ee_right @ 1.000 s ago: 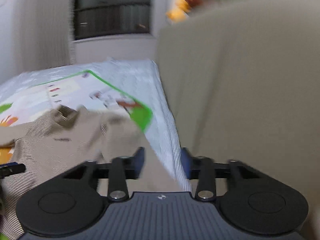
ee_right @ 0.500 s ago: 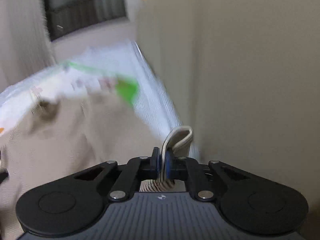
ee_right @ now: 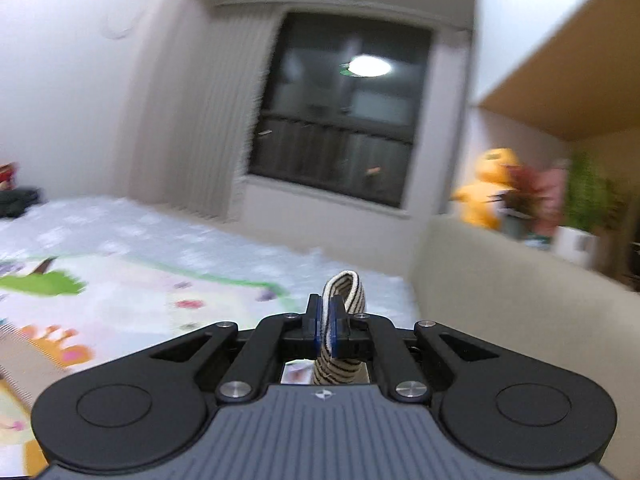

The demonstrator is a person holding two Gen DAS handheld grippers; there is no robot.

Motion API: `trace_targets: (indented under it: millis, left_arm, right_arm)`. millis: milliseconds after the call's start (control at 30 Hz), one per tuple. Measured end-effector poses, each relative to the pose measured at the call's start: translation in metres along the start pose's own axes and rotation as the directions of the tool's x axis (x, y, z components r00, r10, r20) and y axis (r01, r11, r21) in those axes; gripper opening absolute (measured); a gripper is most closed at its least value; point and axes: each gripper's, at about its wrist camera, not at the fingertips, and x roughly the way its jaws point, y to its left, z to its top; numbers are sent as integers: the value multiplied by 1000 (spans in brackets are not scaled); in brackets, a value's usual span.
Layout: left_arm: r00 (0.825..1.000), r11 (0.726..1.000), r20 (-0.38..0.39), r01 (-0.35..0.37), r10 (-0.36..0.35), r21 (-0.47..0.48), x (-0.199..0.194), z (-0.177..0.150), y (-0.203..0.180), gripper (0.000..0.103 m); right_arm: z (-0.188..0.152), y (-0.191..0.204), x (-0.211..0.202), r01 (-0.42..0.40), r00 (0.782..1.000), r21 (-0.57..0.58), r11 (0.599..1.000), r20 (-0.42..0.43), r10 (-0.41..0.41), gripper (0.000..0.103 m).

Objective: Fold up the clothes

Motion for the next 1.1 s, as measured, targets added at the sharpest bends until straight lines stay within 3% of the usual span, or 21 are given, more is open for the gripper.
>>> trace_targets:
  millis: [133, 167, 267, 433, 567, 700, 833, 900, 1000, 1100]
  left_arm:
    - [1000, 1000, 0, 8, -8, -4, 0, 1, 1, 103]
    - [1000, 1000, -1, 10, -10, -7, 0, 1, 2, 103]
    - [1000, 1000, -4, 12, -12, -10, 1, 2, 3, 103]
    - [1000, 1000, -9, -2, 3, 3, 2, 2, -2, 103]
    - [1000, 1000, -27, -8, 8, -4, 2, 5, -2, 103]
    - [996, 1000, -83, -24, 24, 1, 5, 15, -3, 103]
    - [994, 998, -94, -57, 58, 13, 7, 41, -12, 103]
    - [999, 1000, -52, -15, 15, -2, 9, 61, -16, 103]
    - [998, 999, -38, 45, -45, 4, 23, 85, -28, 103]
    - [997, 999, -73, 24, -21, 43, 55, 97, -34, 103]
  right_arm:
    - [-8, 33, 11, -153, 987, 5, 988, -40, 153, 6]
    - [-9, 36, 8, -163, 986, -4, 987, -35, 163, 12]
    - [-11, 29, 3, -154, 988, 3, 988, -24, 155, 24]
    - [-49, -14, 5, -59, 990, 56, 997, -128, 66, 24]
    - [-123, -35, 29, -44, 952, 152, 987, -295, 87, 24]
    - [-201, -54, 48, 11, 894, 274, 962, -433, 113, 24]
    - [-220, -63, 33, 16, 899, 291, 957, -423, 113, 24]
    - [-221, -60, 29, 18, 899, 247, 969, -428, 92, 25]
    - [-208, -63, 13, 9, 927, 212, 977, -369, 71, 25]
    - [-179, -68, 13, -6, 964, 214, 977, -260, 63, 25]
